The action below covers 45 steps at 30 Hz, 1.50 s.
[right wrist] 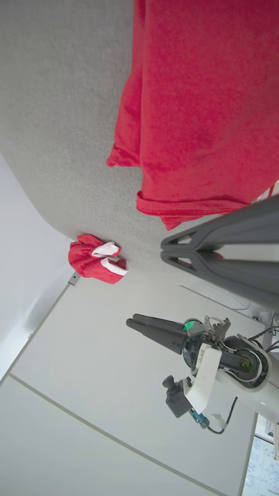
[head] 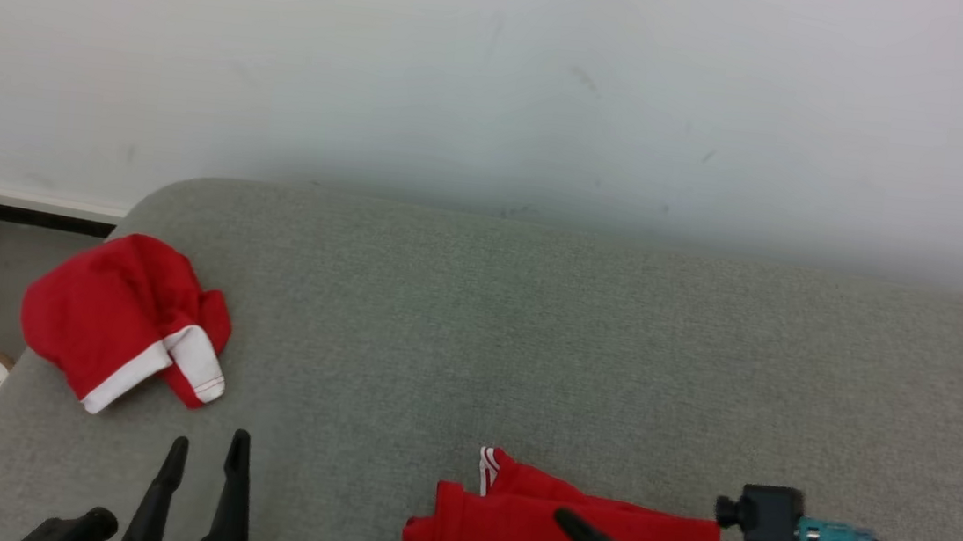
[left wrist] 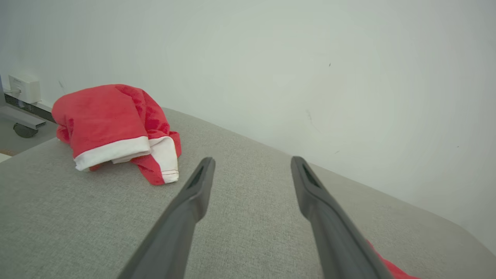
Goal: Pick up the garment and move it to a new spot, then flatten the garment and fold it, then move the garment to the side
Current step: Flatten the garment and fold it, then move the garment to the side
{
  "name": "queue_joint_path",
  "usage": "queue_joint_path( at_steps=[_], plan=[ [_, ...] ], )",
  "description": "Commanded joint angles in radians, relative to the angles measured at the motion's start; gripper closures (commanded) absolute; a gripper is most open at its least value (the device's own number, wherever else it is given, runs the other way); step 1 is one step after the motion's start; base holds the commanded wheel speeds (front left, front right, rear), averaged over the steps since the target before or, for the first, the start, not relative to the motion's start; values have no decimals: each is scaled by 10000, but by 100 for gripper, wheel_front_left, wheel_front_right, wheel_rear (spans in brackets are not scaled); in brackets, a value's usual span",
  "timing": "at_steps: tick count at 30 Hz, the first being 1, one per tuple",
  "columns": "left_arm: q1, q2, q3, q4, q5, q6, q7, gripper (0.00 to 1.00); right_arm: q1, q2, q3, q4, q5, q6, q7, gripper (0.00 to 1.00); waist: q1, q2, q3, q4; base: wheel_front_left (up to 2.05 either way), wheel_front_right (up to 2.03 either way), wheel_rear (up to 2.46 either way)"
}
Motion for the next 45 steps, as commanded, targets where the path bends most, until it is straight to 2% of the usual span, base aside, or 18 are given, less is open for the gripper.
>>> queue_joint_path(
  at_steps=[1,2,4,10,13,19,22,24,35,38,45],
  plan=[
    [-26,31,39,-52,54,30,0,0,-151,-328,-258,-280,-337,8,-448,100,0,0,8,-283,0,0,0],
    [-46,33,51,-88,64,32,0,0,-218,-449,-404,-421,-574,8,-754,75,0,0,7,-376,0,0,0],
    [-92,33,74,-155,101,39,0,0,-251,-645,-686,-589,-941,8,-1395,0,0,0,0,-559,0,0,0],
    [-258,33,236,-377,263,21,0,0,-439,-1205,-1380,-873,-2072,8,-2980,0,0,0,-42,-1075,0,0,0],
    [-387,31,349,-490,367,-18,2,0,-590,-1443,-1859,-828,-3123,6,-3946,0,0,0,-56,-1356,0,0,0],
    [-534,30,634,-587,716,-50,2,0,-494,-1519,-2506,-527,-5078,6,-5372,0,0,0,-45,-1915,0,0,0],
    [-579,33,825,-588,738,-64,0,0,-223,-1207,-2911,-219,-5802,6,-5883,0,0,0,-31,-2125,0,0,0],
    [-539,30,875,-624,723,-48,0,0,-54,-954,-3155,-132,-6023,6,-6099,0,0,0,-24,-2233,0,0,0],
    [-213,30,1067,-968,869,109,2,0,964,-509,-4075,570,-8671,6,-6574,0,0,0,50,-2347,0,0,0],
    [-169,31,1041,-971,850,122,2,0,1026,-358,-4047,879,-9066,6,-6589,0,0,0,105,-2295,0,0,0],
    [-146,31,978,-996,893,154,0,0,772,-205,-3893,1275,-9105,6,-6641,0,0,0,151,-2110,0,0,0]
  ],
)
